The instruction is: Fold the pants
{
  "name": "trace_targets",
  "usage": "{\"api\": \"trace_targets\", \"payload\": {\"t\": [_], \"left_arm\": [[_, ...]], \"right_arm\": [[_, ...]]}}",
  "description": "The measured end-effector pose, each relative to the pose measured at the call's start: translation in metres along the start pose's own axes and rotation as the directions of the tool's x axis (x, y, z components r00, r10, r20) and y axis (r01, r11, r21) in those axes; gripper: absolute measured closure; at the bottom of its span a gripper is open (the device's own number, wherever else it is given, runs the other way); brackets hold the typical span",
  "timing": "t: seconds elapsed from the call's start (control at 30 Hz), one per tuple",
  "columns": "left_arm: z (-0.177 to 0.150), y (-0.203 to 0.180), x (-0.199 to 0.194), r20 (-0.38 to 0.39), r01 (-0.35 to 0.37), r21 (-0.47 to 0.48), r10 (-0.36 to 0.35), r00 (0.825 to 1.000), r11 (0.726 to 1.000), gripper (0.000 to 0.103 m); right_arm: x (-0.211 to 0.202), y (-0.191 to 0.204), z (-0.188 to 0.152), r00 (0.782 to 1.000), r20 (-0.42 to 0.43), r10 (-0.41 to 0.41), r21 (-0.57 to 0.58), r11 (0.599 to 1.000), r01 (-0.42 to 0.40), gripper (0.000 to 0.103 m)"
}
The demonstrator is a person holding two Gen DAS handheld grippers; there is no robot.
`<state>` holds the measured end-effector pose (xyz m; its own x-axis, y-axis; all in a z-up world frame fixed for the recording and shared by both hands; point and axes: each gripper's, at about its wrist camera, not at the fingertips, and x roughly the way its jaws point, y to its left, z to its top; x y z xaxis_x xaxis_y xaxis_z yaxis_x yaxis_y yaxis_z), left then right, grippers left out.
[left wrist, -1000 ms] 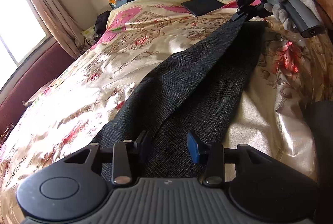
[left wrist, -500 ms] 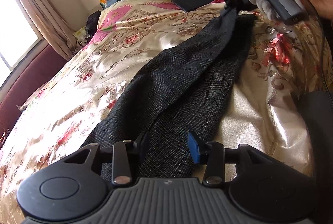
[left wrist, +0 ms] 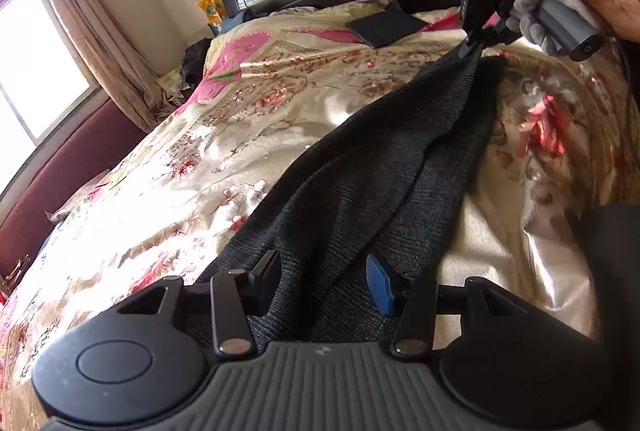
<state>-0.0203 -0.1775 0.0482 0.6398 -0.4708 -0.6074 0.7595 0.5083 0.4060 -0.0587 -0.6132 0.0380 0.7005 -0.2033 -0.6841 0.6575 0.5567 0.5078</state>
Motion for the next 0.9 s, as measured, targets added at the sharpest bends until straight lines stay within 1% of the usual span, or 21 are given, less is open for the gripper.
{"api": "trace_targets", "payload": {"t": [0.03, 0.07, 0.1, 0.13, 0.2, 0.27, 0.33, 0.4, 0.43, 0.5, 0.53, 0.57, 0.6, 0.63, 0.67, 0.7, 0.77, 0.8, 0.9], "left_arm": [[-0.003, -0.002, 0.002, -0.012, 0.006, 0.014, -0.005, 1.000, 1.000, 0.041], [-0.004, -0.004, 0.004, -0.023, 0.008, 0.022, -0.008, 1.000, 1.000, 0.041], [-0.005, -0.005, 0.006, -0.031, 0.010, 0.026, -0.009, 0.999, 1.000, 0.041], [-0.007, -0.006, 0.009, -0.042, 0.015, 0.025, -0.014, 0.999, 1.000, 0.041], [-0.008, -0.006, 0.014, -0.054, 0.022, 0.014, -0.022, 0.998, 1.000, 0.041], [-0.008, -0.007, 0.017, -0.059, 0.021, 0.007, -0.020, 0.998, 1.000, 0.041], [-0.008, -0.007, 0.017, -0.058, 0.026, 0.001, -0.026, 0.998, 1.000, 0.041], [-0.010, -0.008, 0.016, -0.055, 0.028, 0.007, -0.028, 0.998, 1.000, 0.041], [-0.010, -0.008, 0.016, -0.058, 0.028, 0.011, -0.027, 0.998, 1.000, 0.041], [-0.010, -0.007, 0.018, -0.064, 0.025, 0.020, -0.024, 0.998, 0.999, 0.041], [-0.010, -0.006, 0.018, -0.065, 0.017, 0.023, -0.016, 0.998, 1.000, 0.041], [-0.009, -0.004, 0.018, -0.066, 0.013, 0.020, -0.012, 0.998, 1.000, 0.041], [-0.009, -0.002, 0.018, -0.069, 0.013, 0.008, -0.012, 0.998, 1.000, 0.041], [-0.009, 0.000, 0.018, -0.068, 0.012, -0.002, -0.013, 0.998, 1.000, 0.041], [-0.009, 0.001, 0.017, -0.065, 0.011, -0.008, -0.011, 0.998, 1.000, 0.041], [-0.011, 0.002, 0.018, -0.063, 0.009, -0.015, -0.009, 0.998, 1.000, 0.041], [-0.013, 0.001, 0.018, -0.064, 0.010, -0.022, -0.011, 0.998, 1.000, 0.041], [-0.016, 0.001, 0.018, -0.067, 0.011, -0.025, -0.013, 0.998, 1.000, 0.041], [-0.021, -0.002, 0.016, -0.076, 0.018, -0.014, -0.019, 0.997, 1.000, 0.041]], "right_arm": [[0.011, -0.017, -0.005, 0.999, -0.021, -0.029, 0.046, 0.998, 0.030, 0.099], [0.018, -0.030, -0.009, 1.000, -0.027, -0.013, 0.091, 0.996, 0.015, 0.099], [0.019, -0.036, -0.012, 1.000, -0.010, 0.012, 0.111, 0.994, -0.011, 0.099], [0.018, -0.035, -0.013, 1.000, 0.002, 0.018, 0.099, 0.995, -0.018, 0.098], [0.016, -0.030, -0.014, 1.000, 0.010, 0.020, 0.037, 0.999, -0.020, 0.093], [0.015, -0.026, -0.011, 1.000, 0.007, 0.022, 0.018, 1.000, -0.022, 0.093], [0.013, -0.023, -0.009, 1.000, 0.021, 0.022, 0.003, 1.000, -0.022, 0.097], [0.007, -0.012, -0.006, 0.999, 0.046, 0.024, -0.045, 0.999, -0.022, 0.098], [0.004, -0.008, -0.002, 0.998, 0.056, 0.039, -0.049, 0.998, -0.036, 0.098], [-0.003, 0.006, 0.014, 0.992, 0.071, 0.100, -0.015, 0.995, -0.099, 0.099], [-0.015, 0.017, 0.022, 0.982, 0.105, 0.155, -0.020, 0.988, -0.153, 0.099], [-0.028, 0.029, 0.029, 0.965, 0.146, 0.219, -0.050, 0.975, -0.214, 0.099], [-0.042, 0.043, 0.034, 0.945, 0.180, 0.271, -0.107, 0.961, -0.255, 0.099], [-0.050, 0.052, 0.036, 0.941, 0.195, 0.277, -0.141, 0.957, -0.252, 0.099], [-0.049, 0.054, 0.037, 0.949, 0.180, 0.260, -0.138, 0.962, -0.237, 0.099], [-0.042, 0.050, 0.038, 0.962, 0.140, 0.233, -0.126, 0.968, -0.216, 0.099], [-0.019, 0.034, 0.029, 0.990, 0.053, 0.128, -0.100, 0.987, -0.123, 0.099], [-0.006, 0.022, 0.021, 0.996, 0.015, 0.084, -0.078, 0.994, -0.082, 0.099], [0.018, -0.013, -0.002, 0.998, -0.055, 0.010, -0.018, 1.000, -0.011, 0.099]]}}
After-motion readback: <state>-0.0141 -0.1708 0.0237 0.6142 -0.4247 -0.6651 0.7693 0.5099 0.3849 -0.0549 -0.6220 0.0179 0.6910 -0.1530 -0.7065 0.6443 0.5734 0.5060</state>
